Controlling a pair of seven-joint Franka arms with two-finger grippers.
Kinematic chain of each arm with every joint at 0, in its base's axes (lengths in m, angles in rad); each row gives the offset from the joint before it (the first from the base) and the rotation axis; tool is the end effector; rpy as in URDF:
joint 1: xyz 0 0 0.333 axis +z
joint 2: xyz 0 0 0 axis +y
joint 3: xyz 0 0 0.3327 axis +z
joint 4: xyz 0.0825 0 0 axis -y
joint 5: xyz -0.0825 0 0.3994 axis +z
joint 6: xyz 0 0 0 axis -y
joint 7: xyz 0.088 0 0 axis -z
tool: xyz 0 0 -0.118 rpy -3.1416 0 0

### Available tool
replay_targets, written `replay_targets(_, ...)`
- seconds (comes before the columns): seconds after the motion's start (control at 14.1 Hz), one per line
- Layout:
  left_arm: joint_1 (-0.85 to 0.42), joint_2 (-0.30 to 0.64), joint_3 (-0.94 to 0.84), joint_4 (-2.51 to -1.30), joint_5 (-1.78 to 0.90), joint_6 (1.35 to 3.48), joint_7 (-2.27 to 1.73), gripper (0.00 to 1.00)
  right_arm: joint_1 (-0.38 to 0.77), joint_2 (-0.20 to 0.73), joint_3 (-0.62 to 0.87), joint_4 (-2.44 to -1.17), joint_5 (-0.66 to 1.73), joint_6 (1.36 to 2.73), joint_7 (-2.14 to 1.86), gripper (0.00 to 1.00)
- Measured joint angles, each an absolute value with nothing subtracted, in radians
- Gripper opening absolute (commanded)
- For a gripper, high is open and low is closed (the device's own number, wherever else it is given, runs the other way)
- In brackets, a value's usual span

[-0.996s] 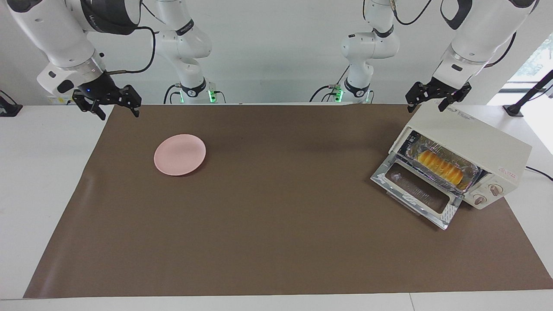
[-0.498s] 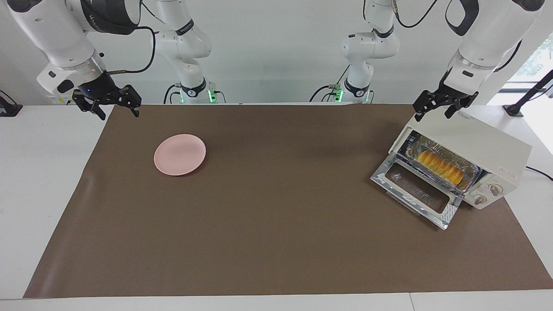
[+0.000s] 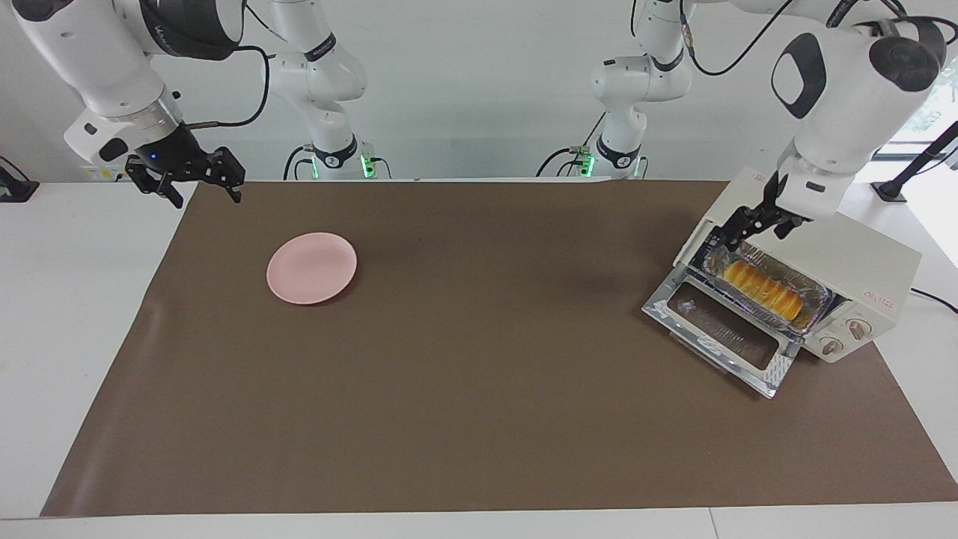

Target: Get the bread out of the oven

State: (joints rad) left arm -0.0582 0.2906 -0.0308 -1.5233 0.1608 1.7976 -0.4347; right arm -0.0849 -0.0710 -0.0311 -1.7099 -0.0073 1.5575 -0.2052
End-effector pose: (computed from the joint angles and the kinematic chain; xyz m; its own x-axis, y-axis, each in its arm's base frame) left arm 0.6671 -0.0419 0.4938 0.9525 0.3012 0.0448 0.3045 -0.9420 -0.1409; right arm 0.5371 -0.0640 0.6011 0.9927 0.0896 -0.0807 0.0890 -0.9960 -0.0116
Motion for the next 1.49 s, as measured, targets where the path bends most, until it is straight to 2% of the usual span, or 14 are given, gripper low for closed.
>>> replay_targets(0.43,0.008,0.303,-0.018,-1.684,0.170,1.936,-0.552,1.00,-0.085,-0.071,-0.031,-1.710,-0.007,1.538,-0.205,1.00)
replay_targets(0.71,0.012,0.264,-0.017,-1.789,0.171,2.003,-0.617,1.00,-0.085,-0.071,-0.031,-1.710,-0.007,1.538,-0.205,1.00)
replay_targets(0.78,0.012,0.256,-0.017,-1.809,0.171,2.022,-0.625,0.97,-0.085,-0.071,-0.031,-1.710,-0.007,1.538,-0.205,1.00)
replay_targets(0.85,0.012,0.249,-0.017,-1.827,0.171,2.039,-0.630,0.83,-0.085,-0.071,-0.031,-1.710,-0.007,1.538,-0.205,1.00)
replay_targets(1.0,0.012,0.238,-0.017,-1.867,0.171,2.068,-0.633,0.32,-0.085,-0.071,-0.031,-1.710,-0.007,1.538,-0.205,1.00)
replay_targets(1.14,0.014,0.230,-0.017,-1.892,0.172,2.083,-0.634,0.00,-0.085,-0.071,-0.031,-1.710,-0.007,1.538,-0.205,1.00)
replay_targets(1.49,0.017,0.217,-0.021,-1.906,0.172,2.093,-0.632,0.00,-0.085,-0.071,-0.031,-1.710,-0.007,1.538,-0.205,1.00)
